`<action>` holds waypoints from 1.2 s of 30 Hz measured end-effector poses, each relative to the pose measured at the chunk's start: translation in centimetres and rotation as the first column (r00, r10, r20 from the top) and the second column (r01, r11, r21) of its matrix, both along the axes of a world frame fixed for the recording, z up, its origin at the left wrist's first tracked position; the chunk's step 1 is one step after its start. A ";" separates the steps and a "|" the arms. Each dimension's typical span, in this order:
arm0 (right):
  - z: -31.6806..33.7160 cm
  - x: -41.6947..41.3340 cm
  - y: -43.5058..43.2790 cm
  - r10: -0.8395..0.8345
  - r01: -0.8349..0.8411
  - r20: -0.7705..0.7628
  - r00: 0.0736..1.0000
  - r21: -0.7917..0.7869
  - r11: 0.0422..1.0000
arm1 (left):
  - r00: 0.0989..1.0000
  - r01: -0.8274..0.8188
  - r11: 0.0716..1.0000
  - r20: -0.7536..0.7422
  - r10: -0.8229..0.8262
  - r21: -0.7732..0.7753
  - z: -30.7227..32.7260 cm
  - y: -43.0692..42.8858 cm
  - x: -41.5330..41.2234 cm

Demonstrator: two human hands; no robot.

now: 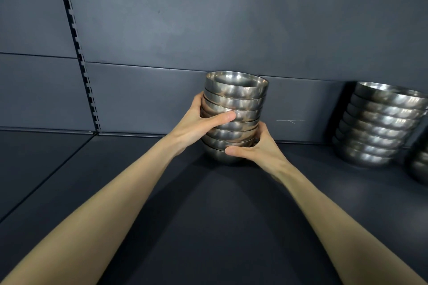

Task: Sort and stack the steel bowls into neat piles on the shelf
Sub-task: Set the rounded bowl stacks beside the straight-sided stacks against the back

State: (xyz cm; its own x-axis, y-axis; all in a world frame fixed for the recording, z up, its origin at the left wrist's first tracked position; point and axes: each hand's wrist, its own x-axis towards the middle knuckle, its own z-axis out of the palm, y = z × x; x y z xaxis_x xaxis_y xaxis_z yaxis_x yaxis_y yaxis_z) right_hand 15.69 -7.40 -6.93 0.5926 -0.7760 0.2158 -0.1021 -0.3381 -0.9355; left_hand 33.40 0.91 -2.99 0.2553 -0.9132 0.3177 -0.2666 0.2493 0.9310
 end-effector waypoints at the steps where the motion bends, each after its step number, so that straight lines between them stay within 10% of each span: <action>1: 0.1 0.0 0.1 -0.003 0.003 0.003 1.000 0.002 1.000 | 1.000 0.002 1.000 -0.001 -0.002 0.006 0.0 0.0 0.0; 36: 3.9 -1.0 17.4 0.099 -0.097 0.076 0.992 -0.036 0.995 | 0.997 -0.076 0.994 -0.012 0.076 -0.080 3.3 18.7 -1.8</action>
